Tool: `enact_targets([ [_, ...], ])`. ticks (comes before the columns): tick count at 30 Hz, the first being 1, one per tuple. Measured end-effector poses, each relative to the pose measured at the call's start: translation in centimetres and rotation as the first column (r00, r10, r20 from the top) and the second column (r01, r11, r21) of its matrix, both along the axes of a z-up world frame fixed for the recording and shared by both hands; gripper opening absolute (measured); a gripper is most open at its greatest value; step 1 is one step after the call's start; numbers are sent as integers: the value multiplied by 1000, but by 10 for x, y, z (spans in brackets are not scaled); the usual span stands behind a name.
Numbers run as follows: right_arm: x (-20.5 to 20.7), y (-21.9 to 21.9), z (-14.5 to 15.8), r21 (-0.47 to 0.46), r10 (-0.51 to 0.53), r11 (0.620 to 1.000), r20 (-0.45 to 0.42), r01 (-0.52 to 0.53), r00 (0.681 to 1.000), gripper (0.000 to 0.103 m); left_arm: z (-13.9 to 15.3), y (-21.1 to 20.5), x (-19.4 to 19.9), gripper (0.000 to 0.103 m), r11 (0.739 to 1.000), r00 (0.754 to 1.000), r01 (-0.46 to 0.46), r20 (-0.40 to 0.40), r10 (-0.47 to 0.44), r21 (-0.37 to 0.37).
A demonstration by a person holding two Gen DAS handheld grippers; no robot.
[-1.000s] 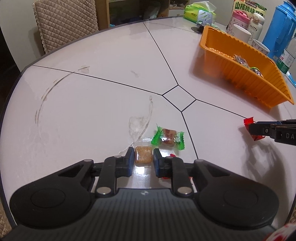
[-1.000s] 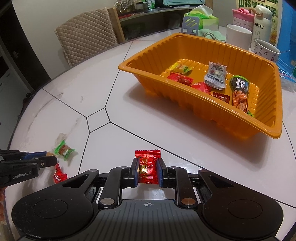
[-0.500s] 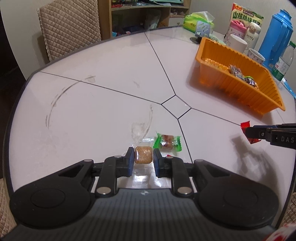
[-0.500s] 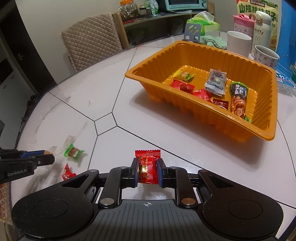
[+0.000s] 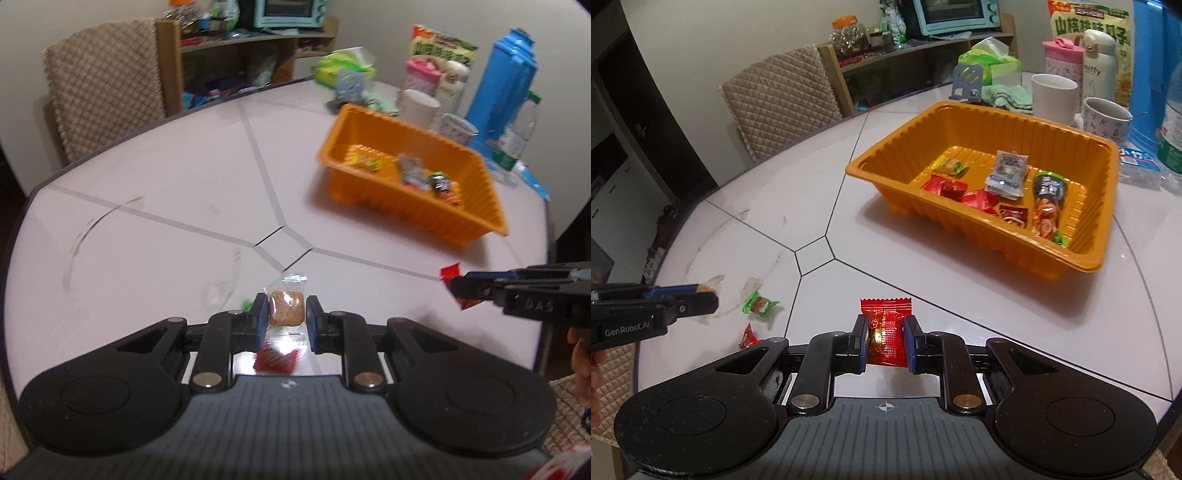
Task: Organize snacks
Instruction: 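Grasp the red candy with the right tool while the left tool grasps the brown square candy, then carry both candies over the orange tray and open both tools to drop them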
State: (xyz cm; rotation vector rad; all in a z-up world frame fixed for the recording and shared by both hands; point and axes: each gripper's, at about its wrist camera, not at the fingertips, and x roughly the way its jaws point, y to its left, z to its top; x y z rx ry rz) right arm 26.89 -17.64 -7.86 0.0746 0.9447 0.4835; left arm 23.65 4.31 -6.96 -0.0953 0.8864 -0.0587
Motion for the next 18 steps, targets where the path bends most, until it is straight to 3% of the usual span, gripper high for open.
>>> enact_targets([
  [8, 5, -29, 19, 18, -56, 998, 33, 55, 998, 20, 20, -43, 30, 19, 994, 993, 109, 53, -108, -16],
  [18, 43, -65, 40, 46, -120, 992, 88, 116, 989, 20, 27, -87, 86, 19, 982, 979, 188, 87, -187, -9],
])
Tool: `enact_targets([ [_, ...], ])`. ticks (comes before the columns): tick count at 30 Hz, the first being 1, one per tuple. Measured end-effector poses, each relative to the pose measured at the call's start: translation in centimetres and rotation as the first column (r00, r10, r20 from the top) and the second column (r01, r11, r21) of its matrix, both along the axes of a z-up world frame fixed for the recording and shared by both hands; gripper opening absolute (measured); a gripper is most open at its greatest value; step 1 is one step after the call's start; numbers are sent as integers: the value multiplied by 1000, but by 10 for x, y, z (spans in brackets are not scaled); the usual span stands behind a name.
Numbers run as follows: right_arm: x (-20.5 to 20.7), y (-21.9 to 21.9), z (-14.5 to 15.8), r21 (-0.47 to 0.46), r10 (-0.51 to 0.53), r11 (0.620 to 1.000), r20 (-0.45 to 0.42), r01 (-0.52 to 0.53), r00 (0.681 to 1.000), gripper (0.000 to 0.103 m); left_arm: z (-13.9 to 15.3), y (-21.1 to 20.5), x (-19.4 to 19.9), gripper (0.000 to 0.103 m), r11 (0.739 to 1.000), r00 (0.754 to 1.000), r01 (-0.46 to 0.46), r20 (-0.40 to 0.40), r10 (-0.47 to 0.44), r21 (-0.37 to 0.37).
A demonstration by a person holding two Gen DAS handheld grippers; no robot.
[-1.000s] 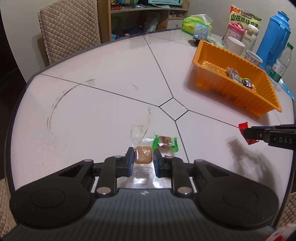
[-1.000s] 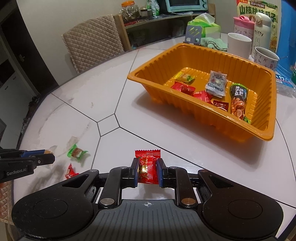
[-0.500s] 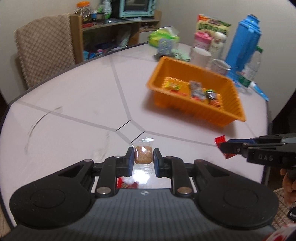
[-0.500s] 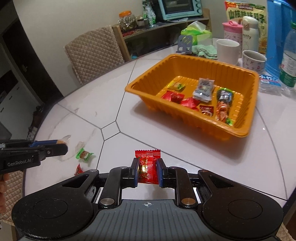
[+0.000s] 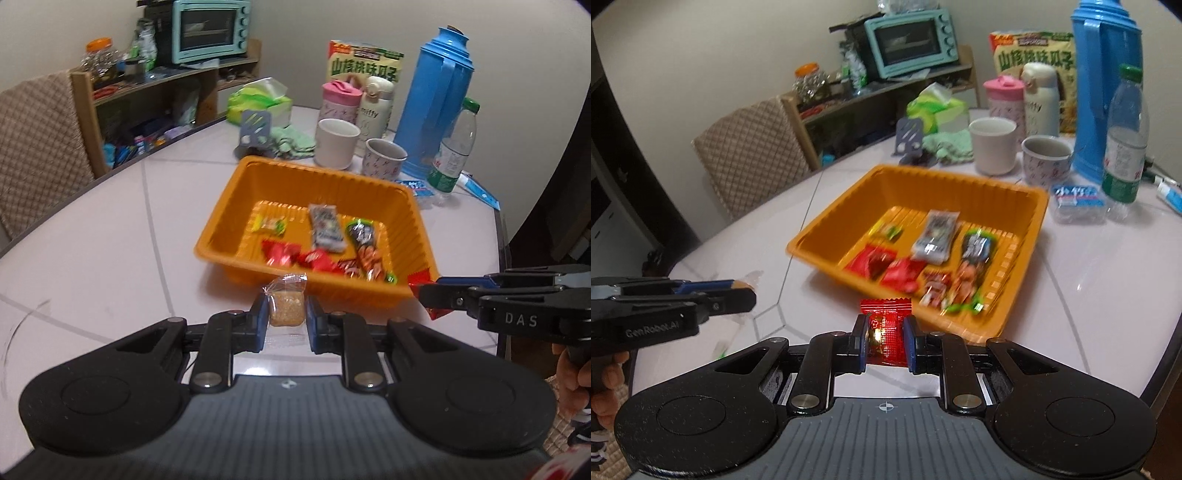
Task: Organize snacks
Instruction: 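Carry both candies over the orange tray and open both tools to drop them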
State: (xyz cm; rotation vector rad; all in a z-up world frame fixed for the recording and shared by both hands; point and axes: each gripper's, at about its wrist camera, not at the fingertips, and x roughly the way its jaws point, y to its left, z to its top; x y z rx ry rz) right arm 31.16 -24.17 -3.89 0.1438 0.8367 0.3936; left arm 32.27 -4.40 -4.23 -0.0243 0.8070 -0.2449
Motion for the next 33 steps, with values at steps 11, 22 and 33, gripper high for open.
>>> enact_targets([
  [11, 65, -26, -2, 11, -50, 999, 21, 49, 999, 20, -1, -37, 76, 19, 999, 999, 46, 12, -46, 19],
  [22, 115, -38, -20, 17, -97, 995, -5, 97, 995, 20, -24, -59, 143, 19, 995, 997, 79, -21, -78, 62],
  [33, 139, -36, -42, 7, -136, 991, -47, 136, 990, 20, -49, -66, 184, 19, 991, 993, 105, -59, -100, 80],
])
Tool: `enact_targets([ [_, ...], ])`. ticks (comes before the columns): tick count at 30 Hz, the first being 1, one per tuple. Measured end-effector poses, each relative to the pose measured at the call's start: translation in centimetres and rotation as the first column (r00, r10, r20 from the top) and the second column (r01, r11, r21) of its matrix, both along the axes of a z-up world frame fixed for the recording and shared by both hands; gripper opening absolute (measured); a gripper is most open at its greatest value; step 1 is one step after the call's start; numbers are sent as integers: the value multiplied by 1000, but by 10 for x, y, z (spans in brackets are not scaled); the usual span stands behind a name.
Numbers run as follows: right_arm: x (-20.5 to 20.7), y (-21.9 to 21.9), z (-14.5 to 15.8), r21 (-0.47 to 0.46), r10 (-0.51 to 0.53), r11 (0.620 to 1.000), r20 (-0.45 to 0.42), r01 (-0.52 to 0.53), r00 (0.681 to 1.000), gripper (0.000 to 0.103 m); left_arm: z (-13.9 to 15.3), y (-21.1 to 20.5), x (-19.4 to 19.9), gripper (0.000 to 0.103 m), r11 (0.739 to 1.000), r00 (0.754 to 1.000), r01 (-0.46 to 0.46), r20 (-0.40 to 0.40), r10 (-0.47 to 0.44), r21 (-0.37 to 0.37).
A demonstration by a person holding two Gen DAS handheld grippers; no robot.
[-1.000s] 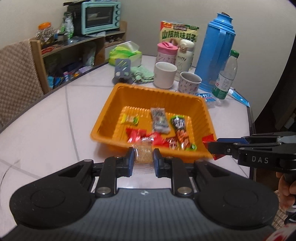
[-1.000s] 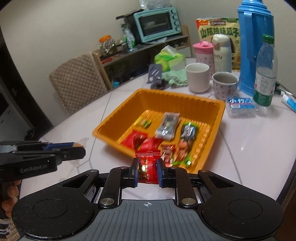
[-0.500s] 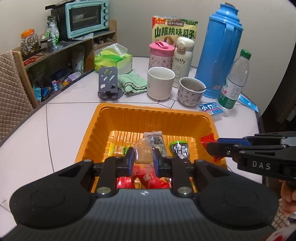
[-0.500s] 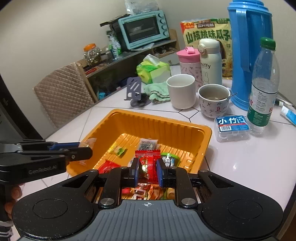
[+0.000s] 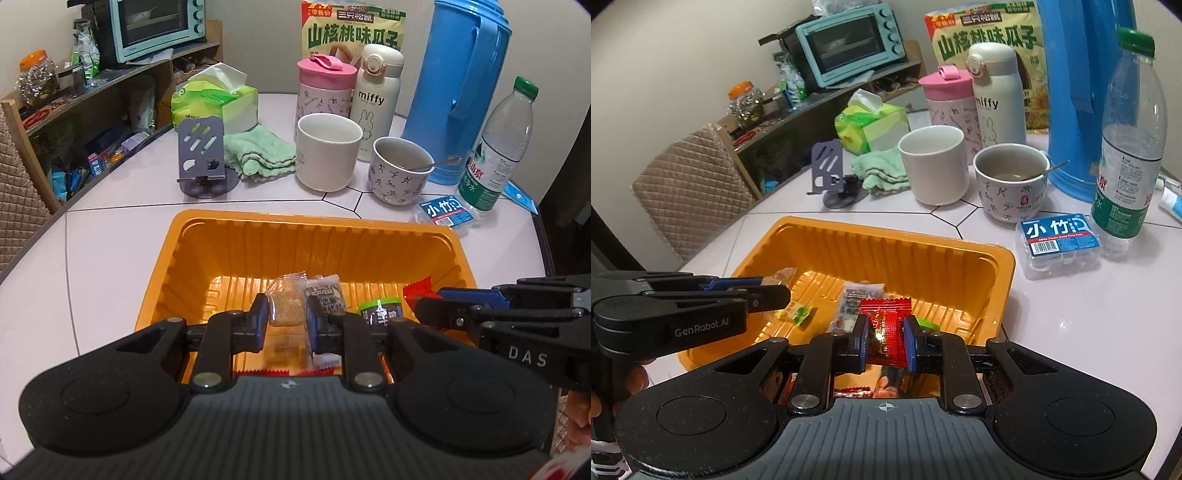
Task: Organize snacks
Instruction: 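Carry both candies over the orange tray and open both tools to drop them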
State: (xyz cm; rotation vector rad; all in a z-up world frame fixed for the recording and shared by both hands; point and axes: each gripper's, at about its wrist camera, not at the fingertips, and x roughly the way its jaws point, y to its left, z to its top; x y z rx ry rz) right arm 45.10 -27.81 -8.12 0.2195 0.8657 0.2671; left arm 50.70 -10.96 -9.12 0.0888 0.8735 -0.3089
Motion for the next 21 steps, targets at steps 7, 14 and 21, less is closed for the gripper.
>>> enact_targets([
  [7, 7, -3, -5, -13, -14, 1000, -4, 14, 1000, 20, -13, -2, 17, 20, 1000, 1000, 8, -20, -8, 1],
  [14, 9, -7, -5, -26, -24, 999, 2, 24, 1000, 20, -13, 4, 21, 23, 1000, 1000, -9, -18, 9, -12],
  [21, 14, -10, -4, -47, -42, 998, 13, 42, 999, 20, -10, 15, 19, 23, 999, 999, -39, -29, 38, -15],
])
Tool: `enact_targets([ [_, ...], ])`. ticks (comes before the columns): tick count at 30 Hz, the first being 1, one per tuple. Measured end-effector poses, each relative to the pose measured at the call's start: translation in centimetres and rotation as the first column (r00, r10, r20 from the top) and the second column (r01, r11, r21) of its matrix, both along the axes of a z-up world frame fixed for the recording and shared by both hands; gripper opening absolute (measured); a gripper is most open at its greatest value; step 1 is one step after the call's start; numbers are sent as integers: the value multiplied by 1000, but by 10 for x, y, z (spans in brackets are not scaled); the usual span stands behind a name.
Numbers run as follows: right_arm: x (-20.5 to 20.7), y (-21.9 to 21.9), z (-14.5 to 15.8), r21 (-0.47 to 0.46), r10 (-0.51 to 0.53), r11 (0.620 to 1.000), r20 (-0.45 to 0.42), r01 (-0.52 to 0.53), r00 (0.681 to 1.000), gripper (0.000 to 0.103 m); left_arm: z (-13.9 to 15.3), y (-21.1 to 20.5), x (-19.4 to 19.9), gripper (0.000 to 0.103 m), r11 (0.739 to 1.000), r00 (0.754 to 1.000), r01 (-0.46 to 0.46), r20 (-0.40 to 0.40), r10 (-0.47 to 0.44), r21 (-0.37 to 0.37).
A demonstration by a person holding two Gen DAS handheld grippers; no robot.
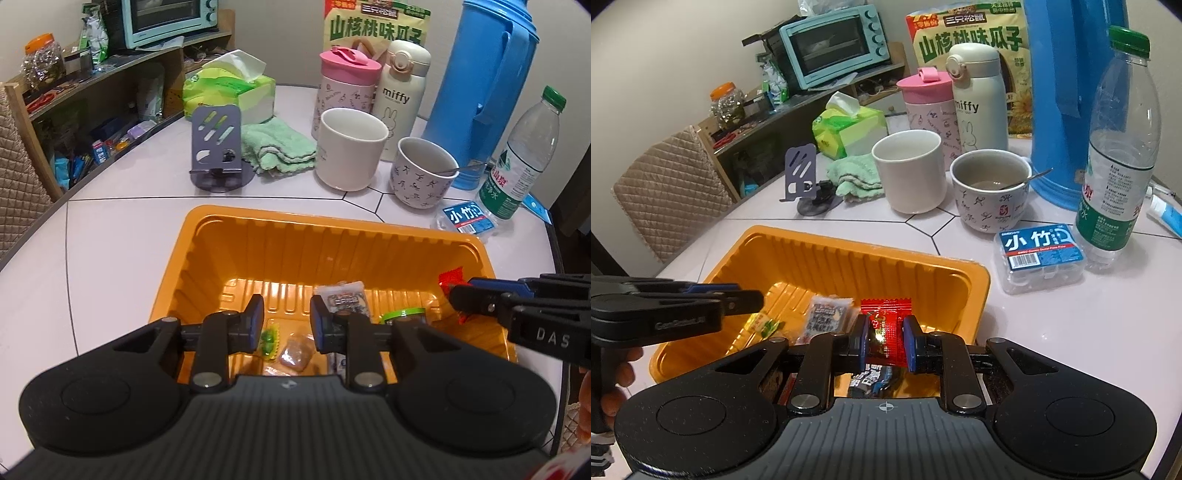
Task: Organize snacks
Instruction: 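Carry both candies over the orange tray and open both tools to drop them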
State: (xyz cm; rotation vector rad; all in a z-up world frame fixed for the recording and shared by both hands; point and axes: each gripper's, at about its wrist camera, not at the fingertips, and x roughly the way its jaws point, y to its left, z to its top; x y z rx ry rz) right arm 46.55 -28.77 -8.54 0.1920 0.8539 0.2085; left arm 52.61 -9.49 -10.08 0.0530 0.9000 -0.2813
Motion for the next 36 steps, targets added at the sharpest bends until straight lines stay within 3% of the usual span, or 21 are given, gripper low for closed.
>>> enact_targets([
  [13, 6, -7, 3, 1, -49, 999, 38, 49, 998, 21, 6, 6, -5, 28, 1000, 1000, -13, 7, 13, -6],
  [17, 4, -9, 4, 7, -45, 999, 40, 45, 998, 29, 10, 6, -10, 32, 1000, 1000, -10, 12, 10, -12],
  [20, -2, -9, 7, 9, -45, 999, 56, 45, 997, 51, 13, 6, -15, 34, 1000, 1000, -11, 11, 11, -15],
  [21, -5, -8, 8, 11, -44, 999, 63, 43, 997, 53, 14, 6, -17, 35, 1000, 1000, -11, 10, 11, -16],
  [27, -22, -8, 14, 44, -25, 999, 36, 23, 999, 55, 22, 12, -33, 46, 999, 1000, -22, 7, 22, -29],
  [36, -56, -6, 26, 77, 2, 997, 19, -4, 1000, 60, 40, 22, -66, 51, 998, 998, -55, 10, 56, -43],
])
